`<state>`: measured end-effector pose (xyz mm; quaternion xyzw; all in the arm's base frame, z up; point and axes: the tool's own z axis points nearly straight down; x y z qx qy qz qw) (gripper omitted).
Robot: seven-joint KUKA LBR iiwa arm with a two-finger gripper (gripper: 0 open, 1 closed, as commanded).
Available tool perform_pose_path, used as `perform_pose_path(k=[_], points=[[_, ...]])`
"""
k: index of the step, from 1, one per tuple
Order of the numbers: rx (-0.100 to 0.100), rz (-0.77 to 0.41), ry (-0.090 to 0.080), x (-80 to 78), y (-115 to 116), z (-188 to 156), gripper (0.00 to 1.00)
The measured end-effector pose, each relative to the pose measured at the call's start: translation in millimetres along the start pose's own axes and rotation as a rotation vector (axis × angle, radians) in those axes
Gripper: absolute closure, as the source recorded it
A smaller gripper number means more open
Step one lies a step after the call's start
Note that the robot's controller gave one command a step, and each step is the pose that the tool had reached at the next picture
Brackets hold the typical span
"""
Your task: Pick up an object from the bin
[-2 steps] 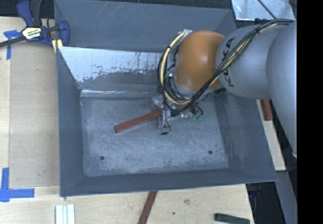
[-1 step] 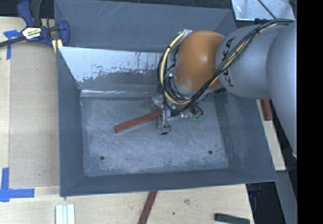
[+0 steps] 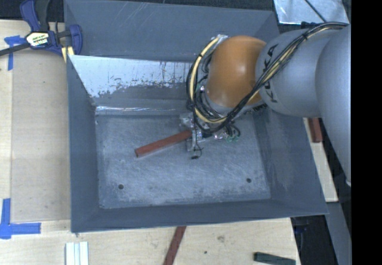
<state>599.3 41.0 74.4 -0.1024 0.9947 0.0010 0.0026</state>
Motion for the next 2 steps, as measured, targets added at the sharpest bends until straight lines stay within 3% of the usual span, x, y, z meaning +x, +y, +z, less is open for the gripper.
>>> perform_pose_path(k=[1, 2], points=[[0.001, 0.051, 0.001, -12.7, -6, -47, 1.0], [0.002, 0.037, 0.002, 34.0, -12, -160, 1.0]])
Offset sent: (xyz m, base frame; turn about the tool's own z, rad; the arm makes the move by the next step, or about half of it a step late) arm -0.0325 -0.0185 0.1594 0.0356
